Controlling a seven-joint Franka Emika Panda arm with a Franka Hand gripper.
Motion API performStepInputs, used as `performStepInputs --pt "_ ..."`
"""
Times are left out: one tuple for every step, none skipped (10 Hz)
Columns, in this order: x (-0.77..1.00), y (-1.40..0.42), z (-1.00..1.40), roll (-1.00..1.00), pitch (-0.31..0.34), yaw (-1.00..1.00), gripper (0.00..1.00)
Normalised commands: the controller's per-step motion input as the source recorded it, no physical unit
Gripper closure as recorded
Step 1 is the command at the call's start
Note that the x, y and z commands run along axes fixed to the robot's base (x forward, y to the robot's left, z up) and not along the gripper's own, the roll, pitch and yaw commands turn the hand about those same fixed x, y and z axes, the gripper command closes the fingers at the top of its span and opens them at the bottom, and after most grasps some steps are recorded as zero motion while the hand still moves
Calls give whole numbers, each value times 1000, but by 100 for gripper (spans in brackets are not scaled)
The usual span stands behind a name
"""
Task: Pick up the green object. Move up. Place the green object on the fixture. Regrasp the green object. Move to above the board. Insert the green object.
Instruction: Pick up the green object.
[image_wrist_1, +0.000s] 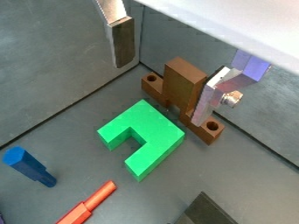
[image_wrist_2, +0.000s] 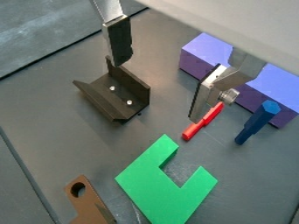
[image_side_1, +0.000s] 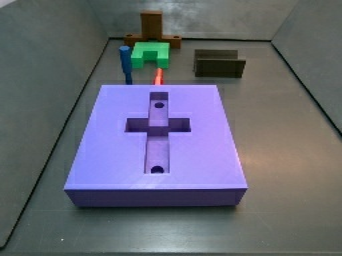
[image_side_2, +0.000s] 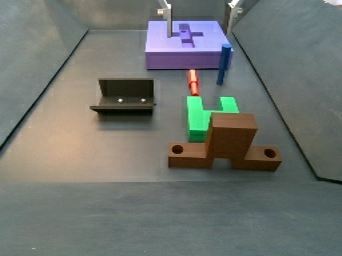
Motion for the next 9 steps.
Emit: performStepInputs --pt "0 -31 0 0 0 0 0" --pt "26 -97 0 0 0 0 0" --pt "314 -174 -166 0 73 -154 0" --pt "940 0 -440 -74 0 -254 0" --pt "746 26 -766 -121 -109 -203 0" --pt "343 0 -766 -67 -197 -123 0" --pt "57 0 -754 -59 -244 -71 0" --pt "0 -83 -649 -104 -273 -83 0" --pt "0 -94 -417 -213 -321 -3 0"
